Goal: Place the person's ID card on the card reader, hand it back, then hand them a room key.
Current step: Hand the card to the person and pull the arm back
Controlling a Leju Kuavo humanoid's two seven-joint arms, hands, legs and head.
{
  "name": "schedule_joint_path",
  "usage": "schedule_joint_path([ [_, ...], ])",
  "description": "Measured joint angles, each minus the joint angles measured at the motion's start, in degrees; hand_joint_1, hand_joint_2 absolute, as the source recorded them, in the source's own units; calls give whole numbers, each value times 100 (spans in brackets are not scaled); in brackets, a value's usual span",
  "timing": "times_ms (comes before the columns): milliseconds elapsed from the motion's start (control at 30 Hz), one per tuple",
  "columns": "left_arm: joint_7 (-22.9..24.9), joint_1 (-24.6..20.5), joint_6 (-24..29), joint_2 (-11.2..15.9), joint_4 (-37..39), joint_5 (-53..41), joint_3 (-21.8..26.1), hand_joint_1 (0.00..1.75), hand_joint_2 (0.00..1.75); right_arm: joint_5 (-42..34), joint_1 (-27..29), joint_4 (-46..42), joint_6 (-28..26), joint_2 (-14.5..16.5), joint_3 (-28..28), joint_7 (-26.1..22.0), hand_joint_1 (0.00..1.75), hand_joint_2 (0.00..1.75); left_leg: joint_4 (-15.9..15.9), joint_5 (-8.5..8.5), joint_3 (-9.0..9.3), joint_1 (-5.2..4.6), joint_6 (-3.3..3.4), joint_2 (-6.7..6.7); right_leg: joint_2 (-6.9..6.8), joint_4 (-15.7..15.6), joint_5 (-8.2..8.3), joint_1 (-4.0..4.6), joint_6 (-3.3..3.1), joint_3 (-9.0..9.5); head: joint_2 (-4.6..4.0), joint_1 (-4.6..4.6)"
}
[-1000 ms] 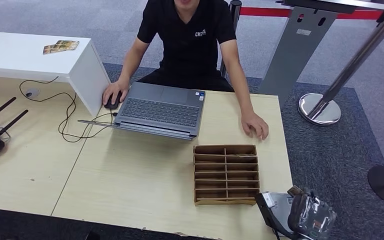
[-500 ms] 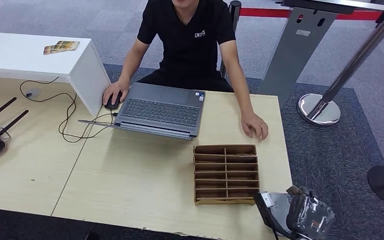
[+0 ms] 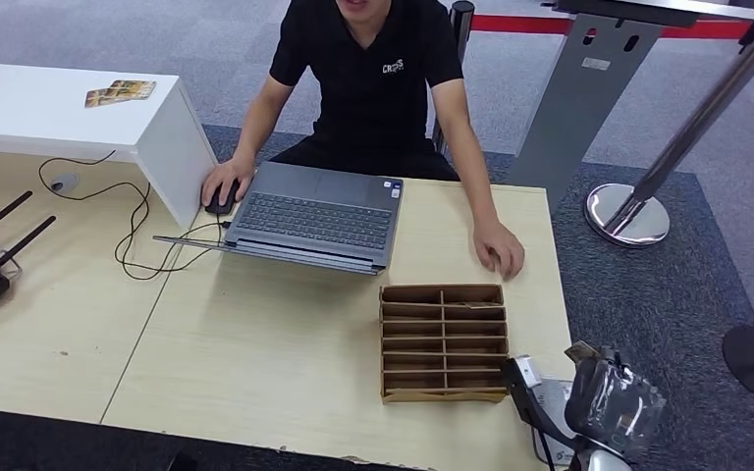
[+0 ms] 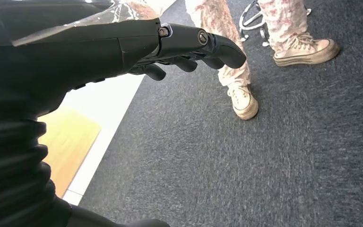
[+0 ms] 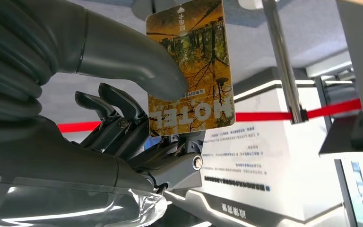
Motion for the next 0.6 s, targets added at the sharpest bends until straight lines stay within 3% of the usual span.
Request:
schedule_joint_path([
  [333, -82, -4, 0, 3, 0, 122, -25, 0, 175, 3, -278, -752, 1, -50, 205, -7, 175, 175, 0, 0, 0, 0, 0, 0, 0, 1, 0, 0, 0, 1, 0, 0],
  [600, -78, -15, 0, 3, 0, 204, -69, 0, 175, -107, -657, -898, 9, -39, 902, -43, 175, 175, 0, 0, -2, 1, 0, 0, 0, 4, 0, 1, 0, 0, 0, -1],
])
